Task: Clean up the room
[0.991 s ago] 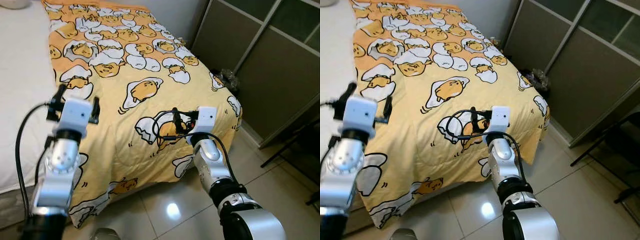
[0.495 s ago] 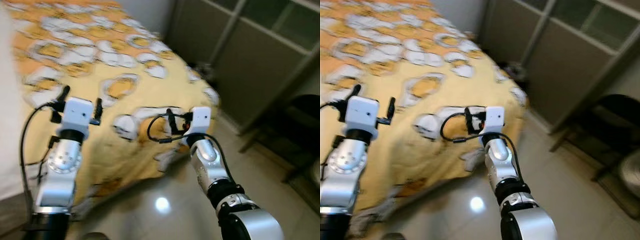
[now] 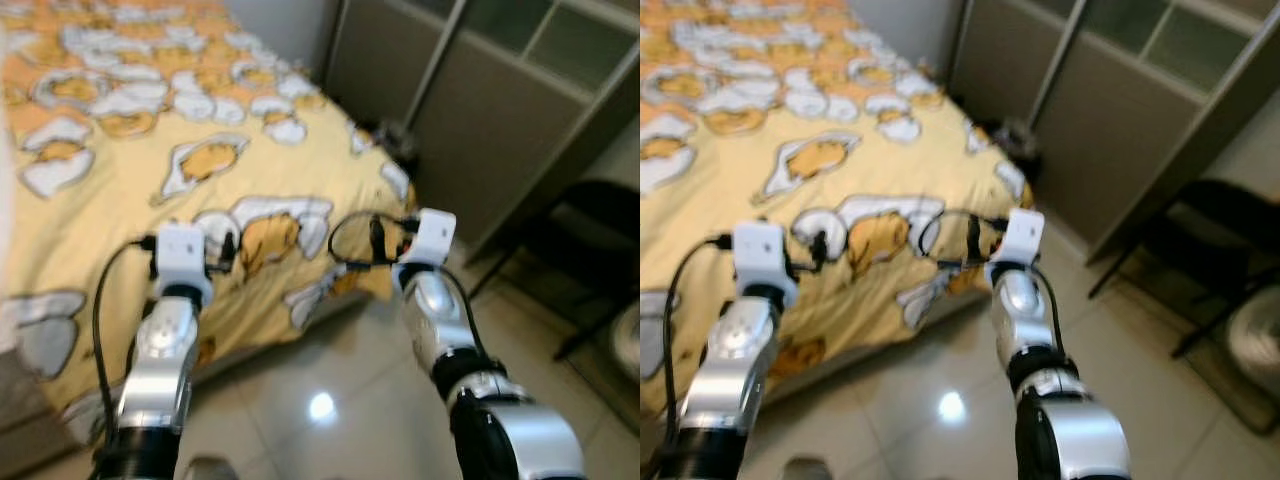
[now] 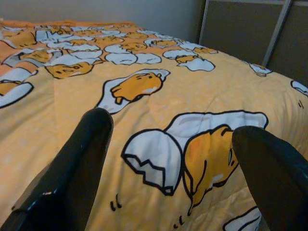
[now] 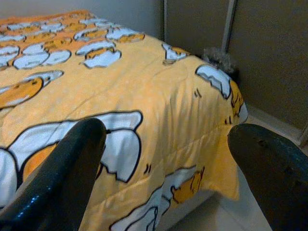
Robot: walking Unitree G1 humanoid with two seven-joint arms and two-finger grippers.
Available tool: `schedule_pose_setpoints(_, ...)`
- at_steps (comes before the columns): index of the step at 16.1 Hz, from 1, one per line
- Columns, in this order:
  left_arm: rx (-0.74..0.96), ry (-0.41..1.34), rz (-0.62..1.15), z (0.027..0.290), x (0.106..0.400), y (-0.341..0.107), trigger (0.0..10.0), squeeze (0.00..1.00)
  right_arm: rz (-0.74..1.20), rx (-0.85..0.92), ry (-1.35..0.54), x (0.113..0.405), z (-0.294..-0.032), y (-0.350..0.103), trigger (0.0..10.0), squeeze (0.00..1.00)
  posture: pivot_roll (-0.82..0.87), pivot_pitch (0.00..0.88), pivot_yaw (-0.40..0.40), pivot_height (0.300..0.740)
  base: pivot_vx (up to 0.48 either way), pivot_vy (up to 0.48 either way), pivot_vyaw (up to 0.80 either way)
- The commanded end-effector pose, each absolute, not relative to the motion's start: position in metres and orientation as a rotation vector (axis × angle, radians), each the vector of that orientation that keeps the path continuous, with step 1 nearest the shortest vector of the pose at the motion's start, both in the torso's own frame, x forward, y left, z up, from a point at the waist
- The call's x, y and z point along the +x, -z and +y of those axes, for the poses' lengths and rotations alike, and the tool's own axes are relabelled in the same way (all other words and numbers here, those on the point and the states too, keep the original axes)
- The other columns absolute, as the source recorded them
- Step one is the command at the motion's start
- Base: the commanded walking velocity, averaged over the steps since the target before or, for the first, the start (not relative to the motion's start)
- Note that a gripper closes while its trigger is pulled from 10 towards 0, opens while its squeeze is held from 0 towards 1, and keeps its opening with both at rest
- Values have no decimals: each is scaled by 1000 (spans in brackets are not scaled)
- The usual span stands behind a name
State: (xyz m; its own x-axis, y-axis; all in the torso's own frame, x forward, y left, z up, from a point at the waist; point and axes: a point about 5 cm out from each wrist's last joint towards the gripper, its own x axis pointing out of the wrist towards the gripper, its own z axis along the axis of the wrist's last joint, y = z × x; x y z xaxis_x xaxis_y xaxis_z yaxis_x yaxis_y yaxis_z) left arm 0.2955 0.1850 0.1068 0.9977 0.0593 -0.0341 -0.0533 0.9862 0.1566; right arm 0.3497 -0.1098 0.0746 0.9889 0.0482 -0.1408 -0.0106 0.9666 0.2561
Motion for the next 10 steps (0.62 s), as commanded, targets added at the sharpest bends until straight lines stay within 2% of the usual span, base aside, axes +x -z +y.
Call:
schedule_pose_setpoints(1,159,-18,29,180,297,-108,10000,0,117,262,-34,354,-113,-82,10000,0,325,9,-263,740,0,0,0)
schedule_pose_setpoints(4,177,-9,13,181,297,-111,10000,0,70,197,-112,353,-107,-86,10000,0,330,7,-265,740,0,0,0)
schedule_pose_setpoints(7,223,75,-65,172,304,-129,10000,0,-52,90,-381,359,-72,-117,10000,0,329,0,-268,740,0,0,0)
schedule_pose_setpoints(10,229,150,-16,169,311,-124,10000,0,-54,73,-523,360,-56,-124,10000,0,336,0,-279,740,0,0,0)
